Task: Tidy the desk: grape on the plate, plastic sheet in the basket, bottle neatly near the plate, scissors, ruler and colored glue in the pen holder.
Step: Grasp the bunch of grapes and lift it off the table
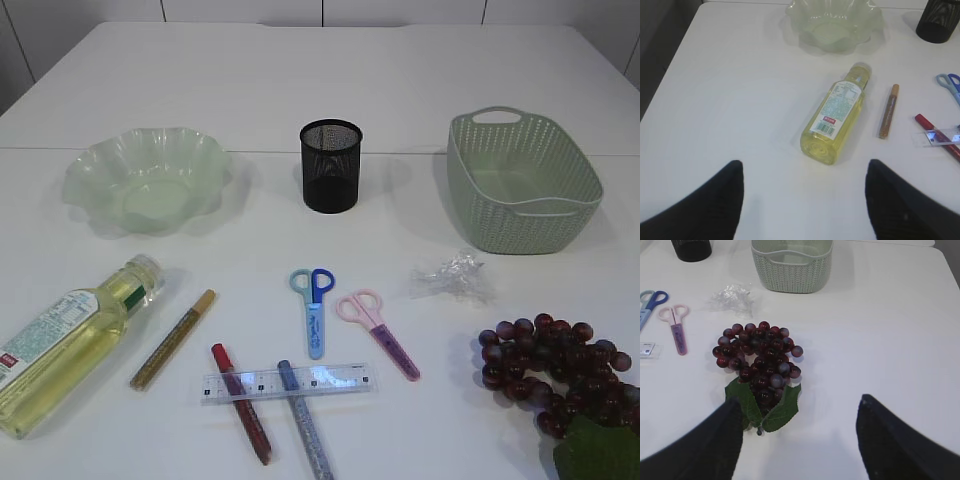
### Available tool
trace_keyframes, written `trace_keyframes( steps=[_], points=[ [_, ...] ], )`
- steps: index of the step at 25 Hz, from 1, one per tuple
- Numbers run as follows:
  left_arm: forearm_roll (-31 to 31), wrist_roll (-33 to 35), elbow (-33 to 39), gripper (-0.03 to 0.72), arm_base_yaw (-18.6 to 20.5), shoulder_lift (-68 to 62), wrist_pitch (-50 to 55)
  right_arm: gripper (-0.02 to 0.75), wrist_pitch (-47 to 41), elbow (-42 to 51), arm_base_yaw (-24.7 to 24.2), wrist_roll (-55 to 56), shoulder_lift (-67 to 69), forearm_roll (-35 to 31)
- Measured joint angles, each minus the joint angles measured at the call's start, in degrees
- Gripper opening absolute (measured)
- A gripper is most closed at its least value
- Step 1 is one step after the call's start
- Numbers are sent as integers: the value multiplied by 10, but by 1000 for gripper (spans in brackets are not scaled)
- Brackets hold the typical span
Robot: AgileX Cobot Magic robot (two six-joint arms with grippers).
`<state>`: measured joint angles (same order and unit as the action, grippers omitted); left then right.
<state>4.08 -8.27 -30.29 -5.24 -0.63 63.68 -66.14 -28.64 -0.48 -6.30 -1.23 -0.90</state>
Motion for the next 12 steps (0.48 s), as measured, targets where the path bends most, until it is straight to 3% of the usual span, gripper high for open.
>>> trace_keyframes(
  steps=[12],
  points=[
    [0, 0, 0, 557, 0, 0, 0, 547, 0, 0, 0, 0, 0, 0]
  ],
)
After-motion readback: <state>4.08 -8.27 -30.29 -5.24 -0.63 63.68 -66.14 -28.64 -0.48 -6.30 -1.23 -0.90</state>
